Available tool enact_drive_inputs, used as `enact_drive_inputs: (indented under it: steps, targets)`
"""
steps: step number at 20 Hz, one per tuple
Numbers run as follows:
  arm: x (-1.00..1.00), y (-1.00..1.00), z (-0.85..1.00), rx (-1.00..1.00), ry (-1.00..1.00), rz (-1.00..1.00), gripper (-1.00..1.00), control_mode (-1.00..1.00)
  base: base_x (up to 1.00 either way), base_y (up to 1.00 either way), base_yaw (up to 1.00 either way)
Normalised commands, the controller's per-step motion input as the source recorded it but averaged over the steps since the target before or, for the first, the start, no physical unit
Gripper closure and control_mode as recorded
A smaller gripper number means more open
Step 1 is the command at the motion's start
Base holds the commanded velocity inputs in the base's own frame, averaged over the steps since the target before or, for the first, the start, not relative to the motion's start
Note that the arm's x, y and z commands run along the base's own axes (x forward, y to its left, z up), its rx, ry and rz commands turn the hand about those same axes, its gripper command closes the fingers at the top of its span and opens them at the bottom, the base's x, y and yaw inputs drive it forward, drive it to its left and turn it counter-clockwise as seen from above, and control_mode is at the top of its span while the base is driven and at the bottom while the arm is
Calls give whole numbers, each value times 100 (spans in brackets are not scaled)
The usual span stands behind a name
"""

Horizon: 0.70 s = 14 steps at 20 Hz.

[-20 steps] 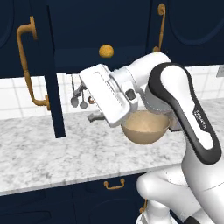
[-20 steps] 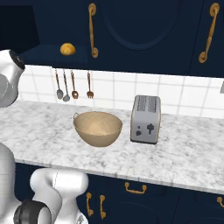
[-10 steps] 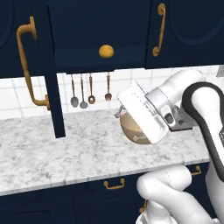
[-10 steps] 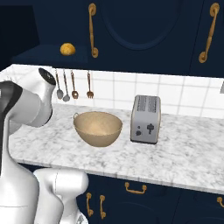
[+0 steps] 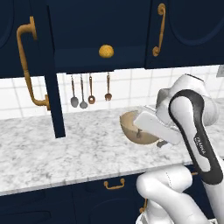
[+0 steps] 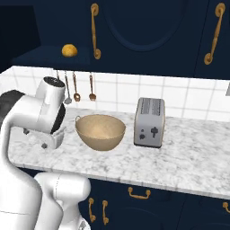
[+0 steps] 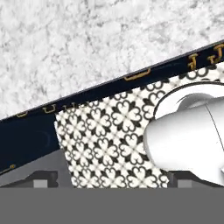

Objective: Open the cabinet, pick up the bread from the cabinet and place it in the basket. Then move the basket to the dining counter.

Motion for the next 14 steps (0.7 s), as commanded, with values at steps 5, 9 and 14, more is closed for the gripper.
enact_drive_inputs:
  steps: [5,9,14]
  targets:
    - [15,-8,-19,-57,-32,13,-100,-100,0,0,0]
    - [25,0,34,-27,-15,-1,-100,-100,0,0,0]
    - [32,0,56,-3,-48,-2,-100,-100,0,0,0]
